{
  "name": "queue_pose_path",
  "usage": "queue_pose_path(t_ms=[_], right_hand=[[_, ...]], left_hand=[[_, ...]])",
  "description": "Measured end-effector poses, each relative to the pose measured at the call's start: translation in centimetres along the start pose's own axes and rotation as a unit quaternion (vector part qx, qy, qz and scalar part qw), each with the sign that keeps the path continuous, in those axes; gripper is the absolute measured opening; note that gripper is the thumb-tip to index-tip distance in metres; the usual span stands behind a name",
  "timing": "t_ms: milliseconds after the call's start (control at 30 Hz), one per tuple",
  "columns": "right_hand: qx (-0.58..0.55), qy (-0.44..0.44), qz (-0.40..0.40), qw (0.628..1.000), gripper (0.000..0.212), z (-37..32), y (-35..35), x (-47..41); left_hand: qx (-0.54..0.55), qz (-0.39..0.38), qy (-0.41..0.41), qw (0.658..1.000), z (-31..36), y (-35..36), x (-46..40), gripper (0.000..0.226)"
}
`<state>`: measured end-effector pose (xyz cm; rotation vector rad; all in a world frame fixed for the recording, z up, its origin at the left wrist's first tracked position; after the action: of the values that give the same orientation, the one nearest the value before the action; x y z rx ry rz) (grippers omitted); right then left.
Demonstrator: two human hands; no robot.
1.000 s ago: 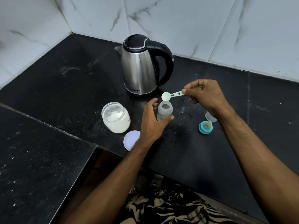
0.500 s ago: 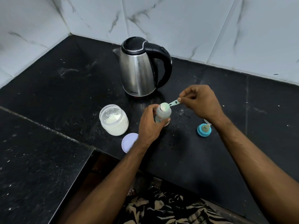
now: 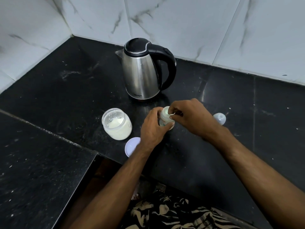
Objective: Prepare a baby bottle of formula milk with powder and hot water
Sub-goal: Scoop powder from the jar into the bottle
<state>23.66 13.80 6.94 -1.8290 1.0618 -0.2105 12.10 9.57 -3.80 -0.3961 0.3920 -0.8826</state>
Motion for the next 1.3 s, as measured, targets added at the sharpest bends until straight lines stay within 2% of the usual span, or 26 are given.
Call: queue_pose_path(t_ms=[133,233,333,467,567,667,800,933,1300], right_hand=[[-0.035,0.011,0.061,0.997,0.011,0.7,-0.4,-0.1],[-0.045,0.024,0.046,0.998,0.011,1.1,0.1,0.0],[-0.06,0.034,0.071,0.995,0.01,1.4,-0.5,-0.1],[-0.064,0.039,0.047,0.996,0.008,1.5,0.0,-0.1],[-0.071,0.056,0.069,0.994,0.009,2.0,-0.3,-0.2],[-0.065,0.055,0.03,0.996,0.008,2.0,0.3,-0.2],[-0.073,0.061,0.078,0.992,0.008,2.1,-0.6,-0.4],[-0.046,0.058,0.026,0.997,0.008,2.3,0.6,-0.4],[-0.148,0.123,0.194,0.962,0.002,3.4,-2.4,-0.2]], left_hand=[[0.0,-0.001,-0.005,1.0,-0.1,-0.1,-0.1,0.046],[0.0,-0.001,-0.005,1.0,0.0,-0.2,0.0,0.048],[-0.003,-0.002,-0.005,1.0,0.0,-0.1,0.0,0.048],[-0.006,-0.005,-0.003,1.0,0.0,-0.1,-0.1,0.05],[-0.006,-0.006,-0.005,1.0,0.0,-0.1,-0.1,0.049],[-0.012,-0.008,-0.002,1.0,0.0,-0.1,-0.1,0.05],[-0.014,-0.008,0.002,1.0,0.0,-0.1,0.0,0.051],[-0.019,-0.013,0.004,1.0,0.0,0.0,0.0,0.051],[0.002,0.003,0.012,1.0,-0.1,-0.1,0.2,0.049]])
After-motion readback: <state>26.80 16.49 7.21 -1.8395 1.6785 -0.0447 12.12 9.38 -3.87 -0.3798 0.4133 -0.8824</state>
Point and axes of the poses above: each hand's wrist, its own x-axis away from the middle knuckle, its own y-axis out of the palm, z = x × y, the point moved 8 cm from there along -x, towards the middle knuckle, and after that the axes turned 13 degrees about z, right-handed, at the moved point
